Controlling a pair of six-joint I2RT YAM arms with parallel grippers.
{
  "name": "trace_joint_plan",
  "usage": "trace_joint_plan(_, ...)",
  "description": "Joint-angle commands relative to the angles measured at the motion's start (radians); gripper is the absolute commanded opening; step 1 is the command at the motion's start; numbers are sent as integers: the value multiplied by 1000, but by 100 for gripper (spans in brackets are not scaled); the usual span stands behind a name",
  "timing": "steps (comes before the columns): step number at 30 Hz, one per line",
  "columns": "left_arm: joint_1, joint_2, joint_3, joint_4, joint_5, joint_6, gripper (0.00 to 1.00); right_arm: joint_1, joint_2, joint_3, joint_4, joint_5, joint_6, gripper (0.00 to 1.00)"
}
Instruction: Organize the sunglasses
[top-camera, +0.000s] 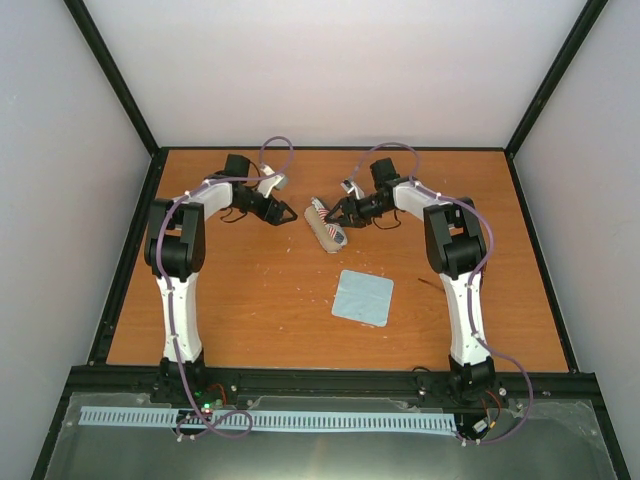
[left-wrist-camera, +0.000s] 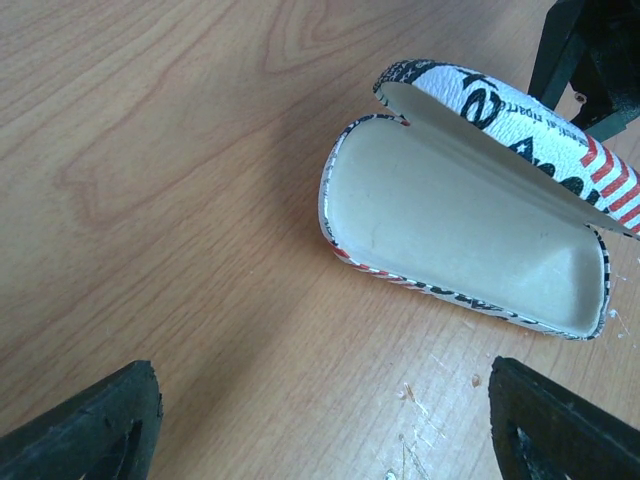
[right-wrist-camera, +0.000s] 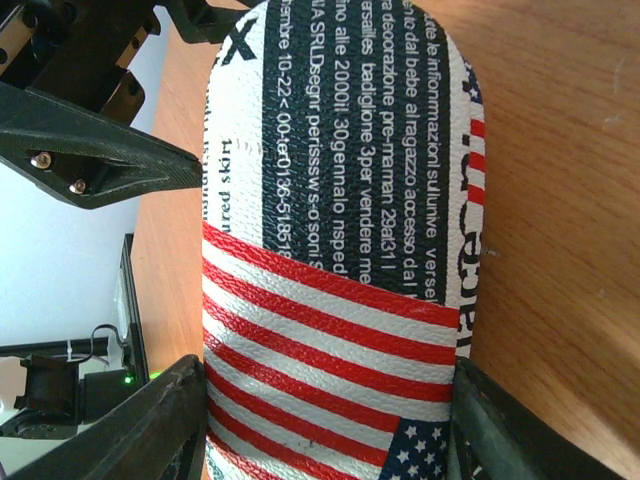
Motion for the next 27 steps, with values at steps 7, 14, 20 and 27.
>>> trace_joint_plan(7,-37,34,54,-21,-27,4,82,-10,-1,21,-27,105,-25,62)
trace_joint_plan(14,-93,106,155,-46,-111,-11,70,-9,17,29,-37,121,-27,63)
trace_joint_plan(20,-98,179,265,-61,-149,-33,64,-9,17,45,-51,124,-30,63)
trace_joint_plan(27,-109,238,359,-73,-164,-52,51,-8,13,38,-59,113,-42,63)
